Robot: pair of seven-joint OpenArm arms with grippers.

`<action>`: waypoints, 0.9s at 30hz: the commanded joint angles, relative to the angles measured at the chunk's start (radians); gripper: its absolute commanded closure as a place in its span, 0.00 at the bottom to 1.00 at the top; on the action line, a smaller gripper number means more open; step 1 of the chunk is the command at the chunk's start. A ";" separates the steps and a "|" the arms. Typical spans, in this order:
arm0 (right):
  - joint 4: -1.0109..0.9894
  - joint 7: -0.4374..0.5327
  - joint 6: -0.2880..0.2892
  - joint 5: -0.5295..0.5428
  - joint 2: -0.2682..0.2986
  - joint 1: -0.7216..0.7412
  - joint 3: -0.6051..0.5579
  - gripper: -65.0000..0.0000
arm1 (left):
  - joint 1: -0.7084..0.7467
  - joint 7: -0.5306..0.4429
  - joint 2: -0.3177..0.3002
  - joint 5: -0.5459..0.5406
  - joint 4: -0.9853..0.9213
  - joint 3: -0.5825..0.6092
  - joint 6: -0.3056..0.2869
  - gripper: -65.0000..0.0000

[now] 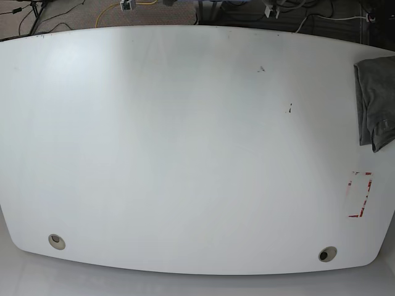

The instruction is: Layout the t-shirt on the table in an organized manner, then fold the t-shirt properly

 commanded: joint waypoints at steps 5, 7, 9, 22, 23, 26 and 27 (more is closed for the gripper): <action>-0.110 0.007 0.006 -0.002 0.006 0.072 -0.001 0.89 | -0.055 0.002 -0.022 0.003 -0.063 0.004 0.031 0.73; -0.131 0.007 0.006 -0.002 0.000 0.089 -0.001 0.89 | -0.074 0.002 -0.028 0.003 -0.083 0.003 0.031 0.73; -0.153 0.007 0.006 -0.002 -0.011 0.109 -0.001 0.89 | -0.087 0.002 -0.030 0.003 -0.100 0.003 0.033 0.73; -0.177 0.015 0.006 -0.002 -0.045 0.127 -0.001 0.89 | -0.086 0.002 -0.030 0.002 -0.105 0.000 0.033 0.73; -0.177 0.015 0.006 -0.002 -0.045 0.127 -0.001 0.89 | -0.086 0.002 -0.030 0.002 -0.105 0.000 0.033 0.73; -0.177 0.015 0.008 0.001 -0.046 0.127 0.002 0.89 | -0.084 0.002 -0.030 -0.001 -0.105 0.000 0.033 0.73; -0.179 0.015 0.008 0.003 -0.046 0.127 0.002 0.89 | -0.084 0.002 -0.030 -0.001 -0.105 0.000 0.033 0.73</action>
